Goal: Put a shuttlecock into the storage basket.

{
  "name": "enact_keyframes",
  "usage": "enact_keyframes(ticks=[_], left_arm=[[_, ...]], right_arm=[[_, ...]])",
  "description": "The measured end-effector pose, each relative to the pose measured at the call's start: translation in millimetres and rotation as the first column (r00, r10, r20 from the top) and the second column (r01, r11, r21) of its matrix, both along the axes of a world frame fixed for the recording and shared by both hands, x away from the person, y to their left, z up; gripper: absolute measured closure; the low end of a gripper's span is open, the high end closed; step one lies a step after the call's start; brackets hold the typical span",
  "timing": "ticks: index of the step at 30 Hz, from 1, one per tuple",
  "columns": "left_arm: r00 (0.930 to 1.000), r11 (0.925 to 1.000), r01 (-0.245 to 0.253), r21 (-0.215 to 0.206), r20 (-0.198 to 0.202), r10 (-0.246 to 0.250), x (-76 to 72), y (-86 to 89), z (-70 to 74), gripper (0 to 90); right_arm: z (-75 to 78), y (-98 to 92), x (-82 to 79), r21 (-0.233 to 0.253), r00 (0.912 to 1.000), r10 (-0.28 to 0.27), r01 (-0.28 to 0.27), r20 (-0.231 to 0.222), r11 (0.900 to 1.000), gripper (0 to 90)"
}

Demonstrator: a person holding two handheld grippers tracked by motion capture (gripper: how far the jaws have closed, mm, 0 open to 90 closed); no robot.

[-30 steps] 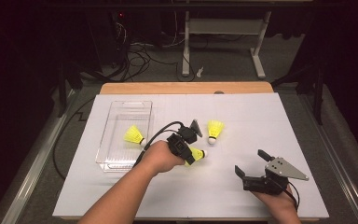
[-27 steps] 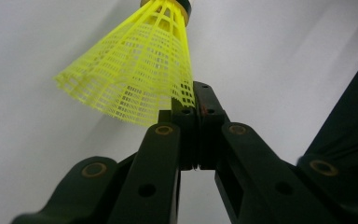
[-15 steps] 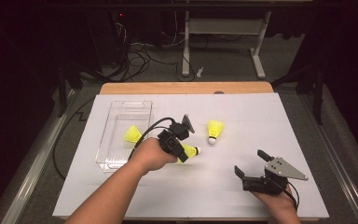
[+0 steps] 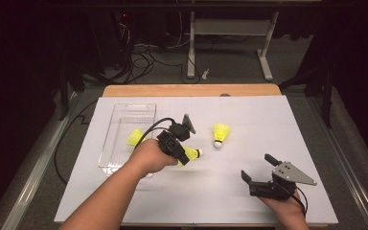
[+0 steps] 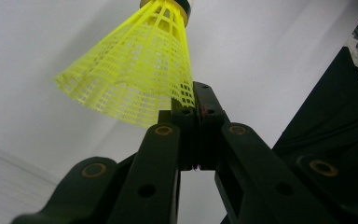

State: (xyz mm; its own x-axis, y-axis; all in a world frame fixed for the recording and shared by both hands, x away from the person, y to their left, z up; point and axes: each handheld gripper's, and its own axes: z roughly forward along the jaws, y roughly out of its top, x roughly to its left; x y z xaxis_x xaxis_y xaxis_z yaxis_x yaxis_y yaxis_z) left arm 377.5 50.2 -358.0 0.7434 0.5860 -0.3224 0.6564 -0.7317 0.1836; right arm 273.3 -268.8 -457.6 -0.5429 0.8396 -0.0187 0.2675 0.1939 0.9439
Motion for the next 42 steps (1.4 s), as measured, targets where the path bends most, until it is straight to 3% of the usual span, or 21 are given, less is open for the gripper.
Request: enact_keyframes(ticks=[7,22,42], left_arm=[[0.9998,0.9997,-0.022,-0.009,0.004,0.022,2.1,14.4,9.1,89.2],[0.9986,0.9984,-0.049,0.029,0.023,0.048,2.8,36.5,27.5,89.2],[0.9890,0.9892,-0.141,0.042,0.053,0.138,6.2,78.1,45.8,89.2]], right_arm=[[-0.2,0.0,0.1,-0.003,1.0000,-0.001,0.001,0.000,1.000,0.3],[-0.5,0.1,-0.1,-0.005,1.0000,-0.001,0.001,-0.004,1.000,0.2],[-0.8,0.6,-0.2,-0.006,1.0000,-0.002,0.002,-0.005,1.000,0.2]])
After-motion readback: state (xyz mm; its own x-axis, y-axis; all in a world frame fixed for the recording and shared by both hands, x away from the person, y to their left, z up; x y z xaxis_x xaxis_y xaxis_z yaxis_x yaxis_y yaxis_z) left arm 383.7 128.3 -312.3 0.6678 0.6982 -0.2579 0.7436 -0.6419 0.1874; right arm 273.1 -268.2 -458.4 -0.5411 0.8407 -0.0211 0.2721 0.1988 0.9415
